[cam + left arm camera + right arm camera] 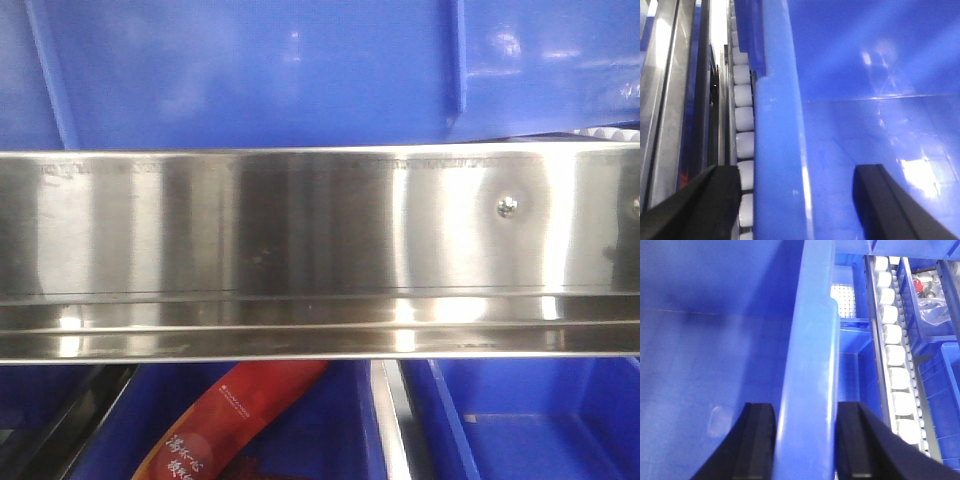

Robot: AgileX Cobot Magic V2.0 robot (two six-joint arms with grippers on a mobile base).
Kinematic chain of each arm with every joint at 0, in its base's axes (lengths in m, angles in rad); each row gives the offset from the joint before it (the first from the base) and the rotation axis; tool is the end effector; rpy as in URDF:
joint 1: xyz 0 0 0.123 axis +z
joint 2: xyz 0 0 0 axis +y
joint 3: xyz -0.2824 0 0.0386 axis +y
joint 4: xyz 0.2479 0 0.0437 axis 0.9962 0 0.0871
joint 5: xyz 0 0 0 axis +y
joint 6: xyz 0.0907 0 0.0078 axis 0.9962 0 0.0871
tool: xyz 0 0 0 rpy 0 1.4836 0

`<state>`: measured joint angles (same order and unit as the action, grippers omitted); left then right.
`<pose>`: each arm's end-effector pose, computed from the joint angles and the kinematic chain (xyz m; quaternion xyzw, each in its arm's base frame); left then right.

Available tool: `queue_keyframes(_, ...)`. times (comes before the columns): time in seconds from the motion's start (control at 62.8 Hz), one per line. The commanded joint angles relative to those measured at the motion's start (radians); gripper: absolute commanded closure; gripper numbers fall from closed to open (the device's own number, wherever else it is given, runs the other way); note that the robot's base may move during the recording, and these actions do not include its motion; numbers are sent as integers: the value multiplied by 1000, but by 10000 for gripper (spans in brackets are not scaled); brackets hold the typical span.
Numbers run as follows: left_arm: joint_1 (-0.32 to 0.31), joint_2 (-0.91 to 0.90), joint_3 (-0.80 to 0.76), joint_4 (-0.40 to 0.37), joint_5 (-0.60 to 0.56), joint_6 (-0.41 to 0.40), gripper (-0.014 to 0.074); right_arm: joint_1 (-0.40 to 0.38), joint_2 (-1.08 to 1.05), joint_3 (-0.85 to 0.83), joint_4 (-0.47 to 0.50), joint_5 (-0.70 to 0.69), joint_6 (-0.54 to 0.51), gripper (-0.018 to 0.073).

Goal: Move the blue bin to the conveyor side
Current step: 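Close both grippers on opposite side walls of the blue bin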

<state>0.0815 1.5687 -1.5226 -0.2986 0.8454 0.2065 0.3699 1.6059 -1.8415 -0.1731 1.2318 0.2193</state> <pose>0.3511 0.0085 0.3751 0.0075 0.9185 -0.0856 0.3861 0.3175 0.1072 0.4336 -0.0716 0.9395 0.0113 0.3348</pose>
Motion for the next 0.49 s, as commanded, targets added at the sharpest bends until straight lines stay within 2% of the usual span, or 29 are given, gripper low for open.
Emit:
queue_keyframes(0.0,-1,-6,-7,-2,4,-8,248,0,-16,3,-9,-11,-18,637)
queue_keyframes(0.477,-1,-6,-7,-2,56,-36,251,0,-16,3,-9,-11,-18,637)
